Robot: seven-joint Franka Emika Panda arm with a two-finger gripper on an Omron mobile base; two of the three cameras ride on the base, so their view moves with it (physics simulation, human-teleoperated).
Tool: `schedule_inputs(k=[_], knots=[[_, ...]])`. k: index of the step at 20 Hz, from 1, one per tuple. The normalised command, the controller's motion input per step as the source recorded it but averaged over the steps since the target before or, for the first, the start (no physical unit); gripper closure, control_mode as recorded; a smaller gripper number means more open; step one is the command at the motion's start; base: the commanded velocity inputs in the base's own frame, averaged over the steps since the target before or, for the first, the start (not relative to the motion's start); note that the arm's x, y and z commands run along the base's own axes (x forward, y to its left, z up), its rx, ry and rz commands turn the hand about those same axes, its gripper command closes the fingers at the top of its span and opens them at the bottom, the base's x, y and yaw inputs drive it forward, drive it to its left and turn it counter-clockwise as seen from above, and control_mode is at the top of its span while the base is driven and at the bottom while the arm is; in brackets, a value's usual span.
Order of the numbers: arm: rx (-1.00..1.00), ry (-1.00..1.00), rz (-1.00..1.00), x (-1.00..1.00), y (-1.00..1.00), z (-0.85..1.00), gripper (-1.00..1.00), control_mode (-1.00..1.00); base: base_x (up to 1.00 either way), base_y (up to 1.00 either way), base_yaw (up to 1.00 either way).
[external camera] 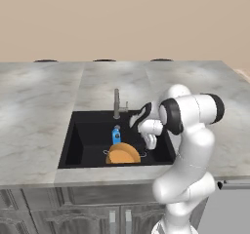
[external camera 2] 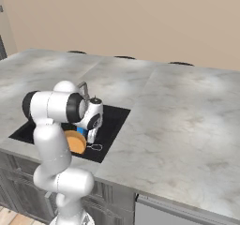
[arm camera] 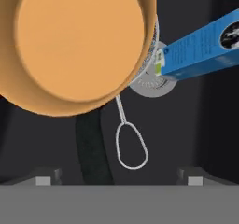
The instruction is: Pick the strainer and saucepan and place them in the sink. Then turn on the water.
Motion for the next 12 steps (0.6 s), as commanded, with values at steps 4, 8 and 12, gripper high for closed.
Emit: schedule_inputs(k=[4,8,12], knots=[[0.09,0.00,0.00,0.00,-0.20,0.65,-1.00,-1.00,0.00,0.00,0.00],[0.12,0.00,0.00,0.00,-0.01,0.61,-1.00,-1.00,0.00,0.00,0.00],[0.23,-0.08,0.00,-0.01,0.00,0.26,-1.00,-1.00,0.00,0.00,0.00]])
